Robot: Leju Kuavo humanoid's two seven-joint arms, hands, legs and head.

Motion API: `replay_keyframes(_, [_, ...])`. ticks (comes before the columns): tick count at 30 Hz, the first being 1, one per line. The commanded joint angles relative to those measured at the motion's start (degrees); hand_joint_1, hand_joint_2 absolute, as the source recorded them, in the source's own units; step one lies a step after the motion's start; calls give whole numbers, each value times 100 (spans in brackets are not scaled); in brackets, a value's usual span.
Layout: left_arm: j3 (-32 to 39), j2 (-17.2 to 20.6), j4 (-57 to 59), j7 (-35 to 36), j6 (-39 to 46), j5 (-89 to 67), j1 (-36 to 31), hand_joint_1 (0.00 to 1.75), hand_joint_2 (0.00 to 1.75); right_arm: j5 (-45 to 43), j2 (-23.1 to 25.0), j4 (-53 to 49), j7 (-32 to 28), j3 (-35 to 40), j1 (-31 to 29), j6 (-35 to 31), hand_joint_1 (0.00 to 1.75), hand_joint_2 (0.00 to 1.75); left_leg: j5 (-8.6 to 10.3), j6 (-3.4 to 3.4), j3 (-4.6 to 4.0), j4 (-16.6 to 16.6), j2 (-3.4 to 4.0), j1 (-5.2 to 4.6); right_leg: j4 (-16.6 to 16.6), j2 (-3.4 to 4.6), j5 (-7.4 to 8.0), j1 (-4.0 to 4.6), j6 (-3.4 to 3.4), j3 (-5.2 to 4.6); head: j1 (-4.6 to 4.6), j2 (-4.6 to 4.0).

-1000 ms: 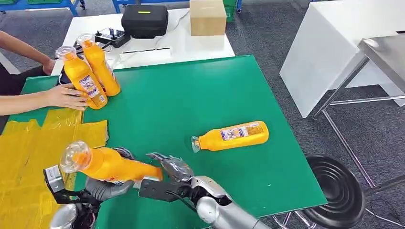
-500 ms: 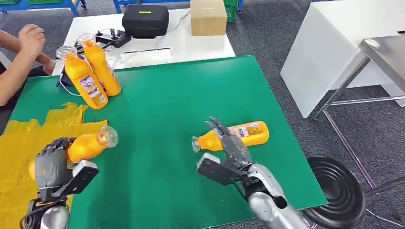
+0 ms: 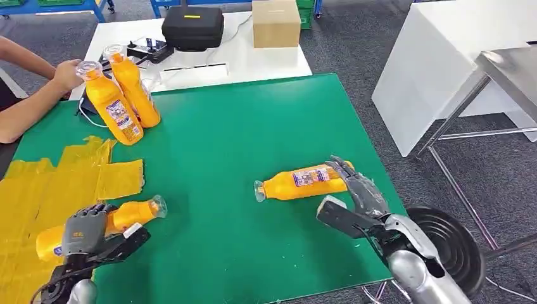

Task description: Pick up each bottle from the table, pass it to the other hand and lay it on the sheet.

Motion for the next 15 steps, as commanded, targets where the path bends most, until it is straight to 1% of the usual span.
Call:
replay_keyframes(1, [-639, 327, 1395, 226, -172, -180, -652, 0, 175, -101, -135, 896, 126, 74, -607, 215, 0, 175, 9, 5, 13, -9, -15, -4, -6, 5, 5, -5, 2, 12, 2, 0])
replay_keyframes(3, [-707, 335, 1443, 198, -194, -125, -714, 0, 175, -109, -188, 1083, 182, 95, -727, 292, 0, 175, 13, 8, 11, -9, -27, -6, -5, -7, 6, -7, 3, 14, 2, 0])
replay_keyframes(5, [-765, 355, 1445, 46, -271, 58, -772, 0, 175, -99, -202, 1382, 217, 98, -897, 360, 0, 175, 15, 11, 12, -9, -23, -6, -5, -7, 7, -8, 3, 15, 2, 0])
replay_keyframes(10, [-910, 490, 1479, -234, -594, 429, -984, 0, 175, -69, -34, 2206, 244, 205, -1483, 519, 0, 175, 26, 15, 10, -5, -19, -7, -4, -4, 15, -9, 2, 22, 0, 0])
replay_keyframes(12, [-926, 507, 1482, -242, -622, 445, -1011, 0, 175, -63, -4, 2290, 244, 218, -1547, 521, 0, 175, 33, 16, 10, -5, -20, -7, -2, -5, 16, -9, 4, 22, 0, 0])
replay_keyframes(13, [-926, 507, 1482, -242, -622, 445, -1011, 0, 175, -63, -4, 2290, 244, 218, -1547, 521, 0, 175, 43, 16, -1, -6, -24, -9, -5, 8, 30, -11, 6, 9, 0, 0])
replay_keyframes(15, [-917, 505, 1473, -266, -627, 501, -1005, 0, 175, -60, -8, 2279, 245, 233, -1540, 521, 0, 175, 39, 11, 13, -6, -21, -6, -2, -14, 15, -8, 9, 27, 0, 0])
